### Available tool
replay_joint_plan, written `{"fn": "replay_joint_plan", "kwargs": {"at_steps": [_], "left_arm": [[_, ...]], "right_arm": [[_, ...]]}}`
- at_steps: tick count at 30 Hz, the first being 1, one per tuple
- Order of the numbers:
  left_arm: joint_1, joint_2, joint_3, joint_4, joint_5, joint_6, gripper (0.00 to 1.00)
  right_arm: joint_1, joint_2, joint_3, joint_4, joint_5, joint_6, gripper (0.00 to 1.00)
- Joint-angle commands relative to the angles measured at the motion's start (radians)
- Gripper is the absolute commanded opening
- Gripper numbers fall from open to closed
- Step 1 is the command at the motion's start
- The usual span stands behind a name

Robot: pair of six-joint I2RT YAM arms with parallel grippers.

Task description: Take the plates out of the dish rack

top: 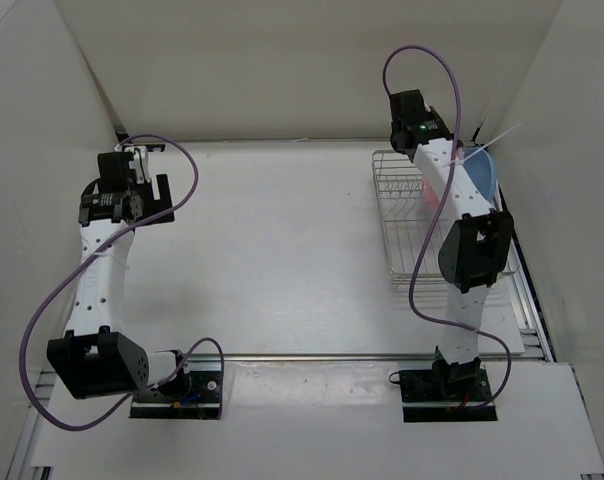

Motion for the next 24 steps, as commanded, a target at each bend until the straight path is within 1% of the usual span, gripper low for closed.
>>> {"fn": "replay_joint_plan", "kwargs": {"at_steps": [1, 7, 10, 12, 13, 14, 15, 16, 17, 18, 20, 21, 23, 24], "left_arm": [[0.005, 0.004, 0.000, 0.029, 0.047, -0.003, 1.00], [0.005, 0.091, 0.092, 0.029, 0.095, -0.003, 1.00], [-0.015, 0.134, 0.154, 0.029, 0.185, 0.006, 1.00], [-0.047, 0.168, 0.214, 0.029, 0.272, 0.016, 1.00], [-0.064, 0.181, 0.239, 0.029, 0.306, 0.031, 1.00], [-0.103, 0.216, 0.269, 0.015, 0.384, 0.040, 1.00], [-0.128, 0.237, 0.346, -0.004, 0.422, 0.051, 1.00], [-0.153, 0.259, 0.390, -0.017, 0.499, 0.051, 1.00], [-0.208, 0.304, 0.479, -0.026, 0.531, 0.062, 1.00], [-0.237, 0.322, 0.519, -0.026, 0.556, 0.062, 1.00], [-0.295, 0.358, 0.590, -0.026, 0.616, 0.062, 1.00], [-0.349, 0.388, 0.648, -0.026, 0.628, 0.062, 1.00], [-0.395, 0.419, 0.697, -0.017, 0.674, 0.062, 1.00], [-0.439, 0.448, 0.740, -0.005, 0.700, 0.062, 1.00]], "right_arm": [[0.012, -0.108, 0.059, 0.023, 0.100, -0.041, 0.00], [0.054, -0.220, 0.059, 0.044, 0.126, -0.113, 0.00], [0.080, -0.281, 0.059, 0.057, 0.136, -0.124, 0.00], [0.117, -0.313, 0.059, 0.034, 0.089, -0.110, 0.00], [0.133, -0.359, 0.059, 0.008, 0.041, -0.062, 0.00], [0.146, -0.387, 0.059, -0.015, -0.017, -0.032, 0.00], [0.168, -0.414, 0.042, -0.058, -0.089, -0.008, 0.00], [0.179, -0.469, -0.002, -0.058, -0.204, 0.023, 0.00], [0.179, -0.494, -0.024, -0.058, -0.259, 0.032, 0.00], [0.191, -0.529, -0.035, -0.102, -0.324, 0.043, 0.00], [0.191, -0.550, -0.035, -0.170, -0.483, 0.071, 0.00], [0.191, -0.571, -0.035, -0.193, -0.619, 0.083, 0.00], [0.182, -0.594, -0.060, -0.215, -0.729, 0.094, 0.00], [0.182, -0.615, -0.073, -0.215, -0.770, 0.094, 0.00]]}}
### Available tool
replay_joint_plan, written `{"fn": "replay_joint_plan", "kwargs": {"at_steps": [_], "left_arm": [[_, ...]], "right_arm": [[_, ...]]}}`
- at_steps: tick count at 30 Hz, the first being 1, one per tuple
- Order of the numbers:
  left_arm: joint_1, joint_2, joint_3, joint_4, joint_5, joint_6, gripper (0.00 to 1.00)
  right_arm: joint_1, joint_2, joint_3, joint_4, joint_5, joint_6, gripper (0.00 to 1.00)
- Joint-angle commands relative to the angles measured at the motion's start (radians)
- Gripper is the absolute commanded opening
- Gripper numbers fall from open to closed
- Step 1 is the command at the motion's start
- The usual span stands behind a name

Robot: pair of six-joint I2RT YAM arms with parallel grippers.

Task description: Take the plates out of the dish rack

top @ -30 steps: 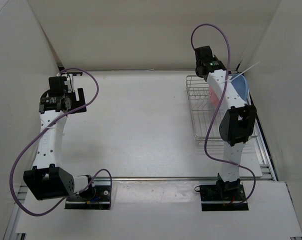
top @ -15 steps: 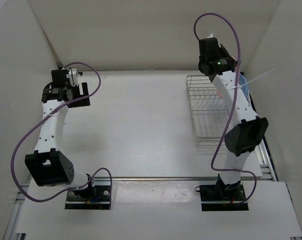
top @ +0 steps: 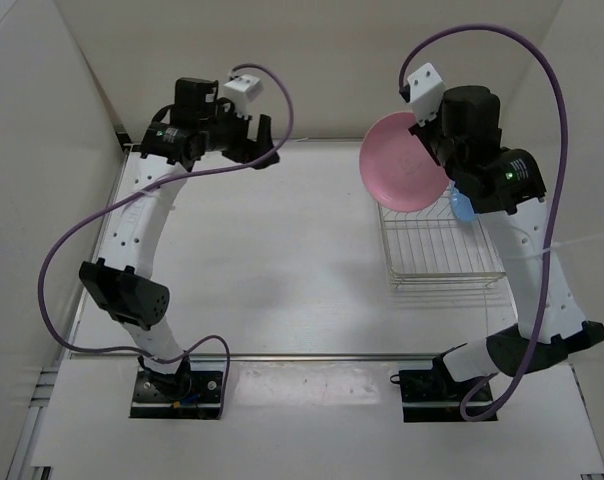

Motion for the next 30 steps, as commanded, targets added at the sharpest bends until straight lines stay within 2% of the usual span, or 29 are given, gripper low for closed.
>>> {"fn": "replay_joint_plan", "kwargs": {"at_steps": [1, 8, 21, 24, 25, 28, 29, 30], "left_arm": [[-0.093, 0.034, 0.106, -0.003, 0.167, 0.003, 1.00], [-0.214, 0.112, 0.203, 0.025, 0.245, -0.034, 1.00], [-0.316, 0.216, 0.261, 0.065, 0.302, -0.111, 1.00], [-0.316, 0.235, 0.280, 0.065, 0.287, -0.111, 0.95], [-0.316, 0.235, 0.292, 0.065, 0.287, -0.111, 0.90], [-0.291, 0.235, 0.303, 0.074, 0.278, -0.120, 0.89], [-0.291, 0.235, 0.312, 0.074, 0.278, -0.120, 0.82], [-0.277, 0.244, 0.312, 0.083, 0.278, -0.129, 0.79]], "right_arm": [[-0.007, -0.023, -0.037, -0.050, -0.328, 0.050, 0.00], [-0.007, -0.034, -0.011, -0.060, -0.392, 0.061, 0.00], [-0.007, -0.003, 0.018, -0.060, -0.441, 0.113, 0.00], [-0.007, -0.003, 0.018, -0.069, -0.441, 0.113, 0.00], [-0.007, -0.003, 0.018, -0.069, -0.441, 0.113, 0.00], [-0.007, -0.012, 0.006, -0.069, -0.441, 0.113, 0.00], [-0.007, -0.012, 0.006, -0.069, -0.441, 0.113, 0.00], [-0.007, -0.012, 0.006, -0.069, -0.450, 0.113, 0.00]]}}
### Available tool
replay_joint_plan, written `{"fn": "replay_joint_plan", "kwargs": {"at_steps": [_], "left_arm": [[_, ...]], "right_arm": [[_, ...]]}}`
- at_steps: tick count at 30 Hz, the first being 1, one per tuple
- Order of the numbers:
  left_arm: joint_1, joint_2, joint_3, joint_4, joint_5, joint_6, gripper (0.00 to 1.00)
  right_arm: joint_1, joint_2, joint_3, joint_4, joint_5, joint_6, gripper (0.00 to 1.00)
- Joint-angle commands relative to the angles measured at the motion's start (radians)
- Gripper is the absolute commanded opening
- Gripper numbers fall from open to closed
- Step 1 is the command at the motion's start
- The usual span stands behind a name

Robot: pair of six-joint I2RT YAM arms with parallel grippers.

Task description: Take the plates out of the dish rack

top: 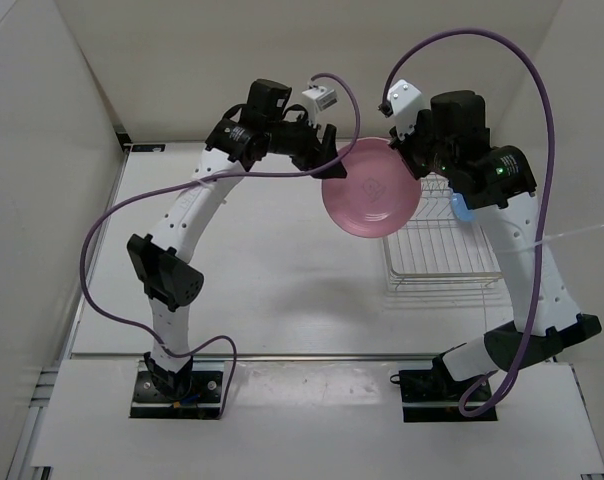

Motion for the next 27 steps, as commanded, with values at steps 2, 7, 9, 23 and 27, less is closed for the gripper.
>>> {"fn": "replay_joint_plan", "kwargs": {"at_steps": [2, 7, 9, 23, 27], "left_arm": [[0.038, -0.018, 0.052, 0.029, 0.013, -0.014, 0.69], [0.047, -0.018, 0.042, 0.038, 0.013, -0.023, 0.38], [0.047, -0.018, 0.042, 0.038, 0.013, -0.023, 0.33], [0.016, -0.039, -0.025, 0.067, -0.053, -0.064, 0.11], [0.016, -0.062, -0.077, 0.078, -0.140, -0.092, 0.11]], "right_arm": [[-0.005, -0.015, 0.033, 0.033, -0.023, 0.029, 0.00], [-0.005, -0.006, 0.042, 0.024, -0.043, 0.040, 0.00], [-0.005, -0.006, 0.042, 0.015, -0.043, 0.049, 0.00], [-0.005, 0.013, 0.095, -0.004, -0.074, 0.088, 0.00], [-0.005, 0.013, 0.073, -0.004, -0.054, 0.088, 0.02]]}}
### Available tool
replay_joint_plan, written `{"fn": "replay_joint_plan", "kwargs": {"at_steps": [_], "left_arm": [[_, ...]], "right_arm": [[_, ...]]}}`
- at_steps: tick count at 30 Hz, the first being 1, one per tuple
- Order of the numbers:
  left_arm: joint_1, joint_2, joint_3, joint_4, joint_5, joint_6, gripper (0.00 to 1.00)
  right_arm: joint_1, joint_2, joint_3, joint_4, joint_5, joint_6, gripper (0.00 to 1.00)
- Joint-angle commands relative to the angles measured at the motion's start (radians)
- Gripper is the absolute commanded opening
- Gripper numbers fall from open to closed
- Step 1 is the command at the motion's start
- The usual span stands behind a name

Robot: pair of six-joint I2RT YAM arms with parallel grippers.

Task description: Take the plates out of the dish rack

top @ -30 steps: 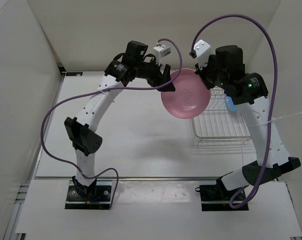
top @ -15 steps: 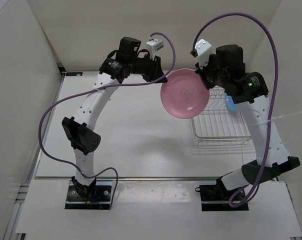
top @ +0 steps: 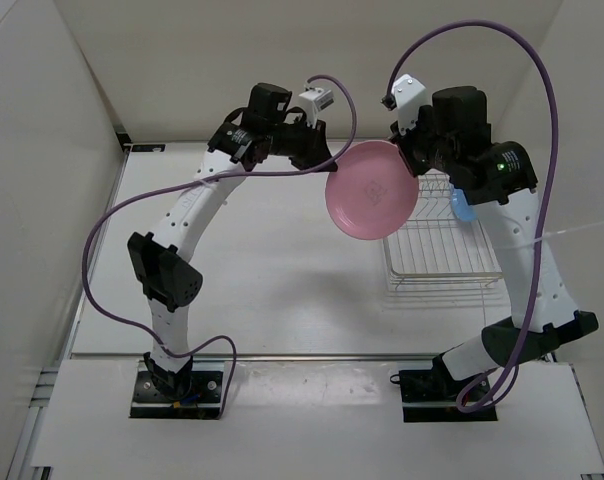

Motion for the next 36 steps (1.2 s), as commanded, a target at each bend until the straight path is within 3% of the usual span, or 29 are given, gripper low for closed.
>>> {"fn": "replay_joint_plan", "kwargs": {"at_steps": [1, 7, 15, 18, 21, 29, 35, 36], "left_arm": [[0.000, -0.082, -0.039, 0.022, -0.116, -0.049, 0.11], [0.010, -0.139, -0.118, 0.031, -0.307, -0.095, 0.11], [0.053, -0.190, -0.122, 0.031, -0.308, -0.127, 0.11], [0.063, -0.190, -0.122, 0.031, -0.308, -0.127, 0.11], [0.073, -0.190, -0.131, 0.031, -0.290, -0.127, 0.11], [0.142, -0.240, -0.246, 0.040, -0.303, -0.117, 0.11], [0.292, -0.263, -0.481, 0.075, -0.303, -0.034, 0.11], [0.302, -0.264, -0.510, 0.075, -0.353, -0.016, 0.11]], "right_arm": [[0.003, -0.011, 0.016, 0.021, -0.016, 0.031, 0.02], [0.003, 0.000, 0.015, 0.021, -0.025, 0.041, 0.01], [0.003, 0.019, -0.008, 0.021, -0.036, 0.061, 0.07], [0.003, 0.029, -0.008, 0.031, -0.036, 0.061, 0.23], [0.003, 0.029, -0.008, 0.031, -0.027, 0.052, 0.32], [0.003, 0.010, -0.026, 0.040, 0.037, 0.051, 0.88], [-0.006, -0.020, -0.047, 0.060, 0.125, 0.002, 0.95], [-0.006, -0.020, -0.047, 0.060, 0.145, 0.002, 1.00]]}}
